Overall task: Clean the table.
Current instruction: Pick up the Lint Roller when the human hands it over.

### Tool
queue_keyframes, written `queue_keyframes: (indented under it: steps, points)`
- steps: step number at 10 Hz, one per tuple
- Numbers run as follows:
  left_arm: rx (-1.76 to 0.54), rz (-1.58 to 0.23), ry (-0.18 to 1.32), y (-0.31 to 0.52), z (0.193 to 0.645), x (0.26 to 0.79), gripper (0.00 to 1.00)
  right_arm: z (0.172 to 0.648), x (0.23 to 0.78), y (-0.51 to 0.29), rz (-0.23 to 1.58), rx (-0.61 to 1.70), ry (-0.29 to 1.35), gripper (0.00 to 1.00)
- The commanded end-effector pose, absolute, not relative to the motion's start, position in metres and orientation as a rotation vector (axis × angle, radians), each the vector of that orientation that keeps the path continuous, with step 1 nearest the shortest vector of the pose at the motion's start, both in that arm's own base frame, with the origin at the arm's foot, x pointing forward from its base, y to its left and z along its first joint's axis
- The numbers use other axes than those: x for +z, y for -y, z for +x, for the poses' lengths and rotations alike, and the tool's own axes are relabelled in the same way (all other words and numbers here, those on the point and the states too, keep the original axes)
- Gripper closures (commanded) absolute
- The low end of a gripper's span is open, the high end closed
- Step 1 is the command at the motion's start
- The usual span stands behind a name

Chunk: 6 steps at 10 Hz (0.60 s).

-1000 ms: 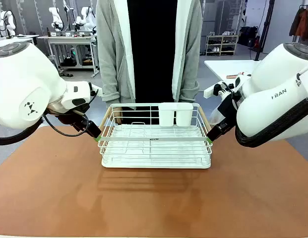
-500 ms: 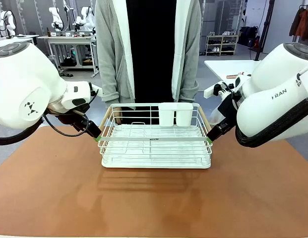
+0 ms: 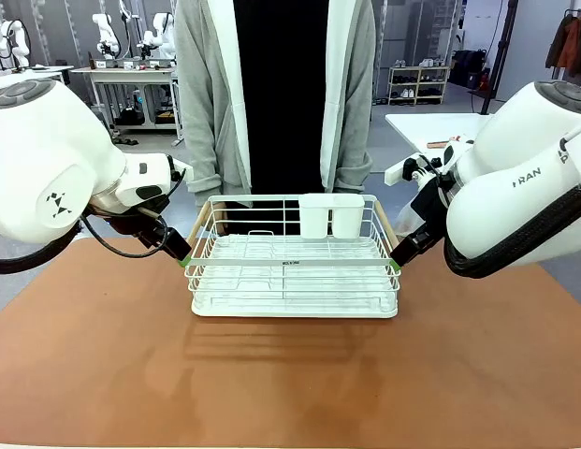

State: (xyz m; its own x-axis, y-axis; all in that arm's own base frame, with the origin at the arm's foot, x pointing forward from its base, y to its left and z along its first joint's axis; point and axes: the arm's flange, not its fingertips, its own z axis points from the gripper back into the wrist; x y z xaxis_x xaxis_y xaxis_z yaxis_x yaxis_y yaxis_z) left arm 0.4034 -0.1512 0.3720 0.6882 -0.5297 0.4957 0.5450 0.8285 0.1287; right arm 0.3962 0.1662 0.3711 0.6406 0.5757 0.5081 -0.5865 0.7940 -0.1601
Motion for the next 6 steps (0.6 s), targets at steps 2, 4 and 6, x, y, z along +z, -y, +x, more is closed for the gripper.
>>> queue_keyframes:
  steps: [2,4,6]
  points:
    - [-0.506,-0.348,0.485,0.135,0.416,0.433,0.0,0.42,0.439,-0.142,0.201,0.536,0.575,0.0]
    - [-0.331,-0.792,0.343,0.071,0.426,0.51,0.0,0.434,0.501,-0.089,0.626,0.476,0.401,0.0]
    - [-0.122,-1.173,0.206,-0.02,0.417,0.537,0.0,0.435,0.526,-0.021,0.884,0.331,0.271,0.0]
